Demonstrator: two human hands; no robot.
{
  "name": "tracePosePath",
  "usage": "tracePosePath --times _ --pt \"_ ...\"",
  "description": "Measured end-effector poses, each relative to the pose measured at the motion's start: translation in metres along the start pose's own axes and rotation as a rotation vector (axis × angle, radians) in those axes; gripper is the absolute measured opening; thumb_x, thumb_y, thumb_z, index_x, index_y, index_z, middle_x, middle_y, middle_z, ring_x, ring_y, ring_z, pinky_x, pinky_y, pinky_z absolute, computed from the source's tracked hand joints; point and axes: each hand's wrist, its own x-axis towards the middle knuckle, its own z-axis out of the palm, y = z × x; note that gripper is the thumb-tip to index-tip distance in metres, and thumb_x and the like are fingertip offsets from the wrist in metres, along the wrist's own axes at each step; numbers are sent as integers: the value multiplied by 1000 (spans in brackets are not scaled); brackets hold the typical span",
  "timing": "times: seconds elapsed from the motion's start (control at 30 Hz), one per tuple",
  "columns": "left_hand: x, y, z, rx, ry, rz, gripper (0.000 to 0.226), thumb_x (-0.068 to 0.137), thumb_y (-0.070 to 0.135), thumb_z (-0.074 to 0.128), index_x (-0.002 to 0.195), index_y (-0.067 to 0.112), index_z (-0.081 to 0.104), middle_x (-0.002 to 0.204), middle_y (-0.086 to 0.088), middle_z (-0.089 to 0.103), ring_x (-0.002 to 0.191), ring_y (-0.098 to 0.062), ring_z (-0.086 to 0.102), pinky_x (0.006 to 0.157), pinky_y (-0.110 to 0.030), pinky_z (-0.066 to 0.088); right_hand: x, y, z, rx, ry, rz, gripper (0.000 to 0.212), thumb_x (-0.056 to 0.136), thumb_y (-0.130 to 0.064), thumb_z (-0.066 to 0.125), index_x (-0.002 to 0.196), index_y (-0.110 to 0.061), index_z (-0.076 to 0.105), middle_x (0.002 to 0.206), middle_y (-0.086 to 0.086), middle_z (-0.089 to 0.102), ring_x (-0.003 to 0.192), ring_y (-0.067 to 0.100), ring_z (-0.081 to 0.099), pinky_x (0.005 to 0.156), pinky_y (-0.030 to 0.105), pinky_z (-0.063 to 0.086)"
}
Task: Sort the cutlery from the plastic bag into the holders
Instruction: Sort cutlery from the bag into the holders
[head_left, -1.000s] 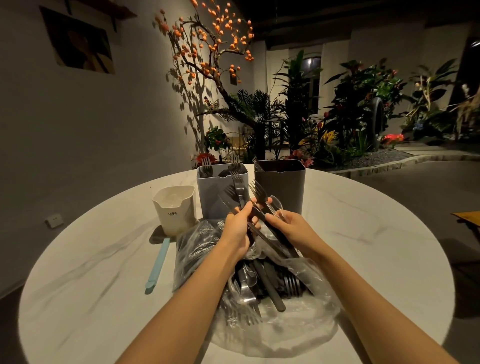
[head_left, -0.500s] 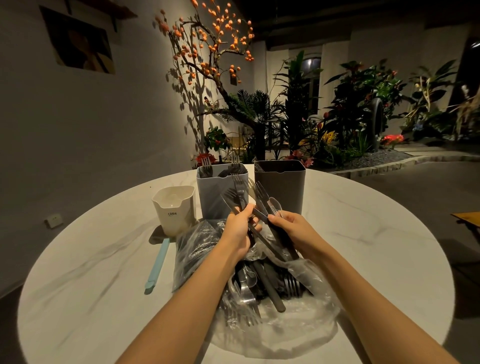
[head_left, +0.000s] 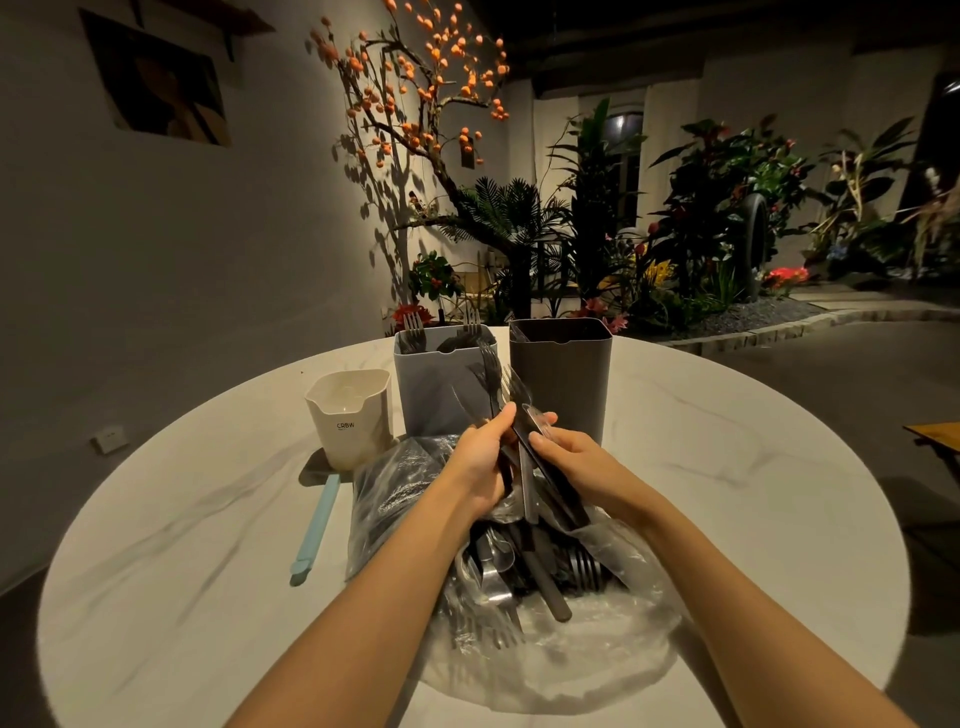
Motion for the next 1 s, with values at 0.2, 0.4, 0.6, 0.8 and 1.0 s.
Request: tracePosePath --times 0.2,0.4,0.6,0.8,1.0 --pt "1 1 2 -127 113 14 25 103 12 41 118 -2 55 91 -12 64 84 -21 65 69 -31 57 1 3 3 -157 97 -38 35 100 -32 47 98 -1 64 84 9 67 75 15 63 71 25 51" --pt "8 2 6 -200 309 149 19 101 6 43 91 4 59 69 -8 58 70 -20 57 69 -35 52 4 1 10 -348 290 -175 20 100 -27 47 86 -14 50 70 -7 54 58 -2 48 54 15 35" --pt "10 2 5 -162 378 177 36 102 18 46 66 11 47 46 3 49 53 -13 45 56 -27 42 -1 -10 15 -304 209 -272 6 93 -19 61 94 -15 65 80 -12 63 71 -5 58 67 11 46" --pt "7 2 5 -34 445 108 27 99 36 51 95 10 47 83 -7 53 72 -17 55 61 -29 49 -1 -11 21 -432 189 -246 21 87 -24 70 106 -15 69 97 -3 68 88 8 62 77 10 47" --pt "12 -1 -2 -120 341 68 48 81 50 69 97 9 49 75 -3 51 65 -14 57 59 -29 51 1 -6 23 -499 268 -201 13 89 -15 62 90 -5 70 80 6 69 75 21 63 72 38 52"
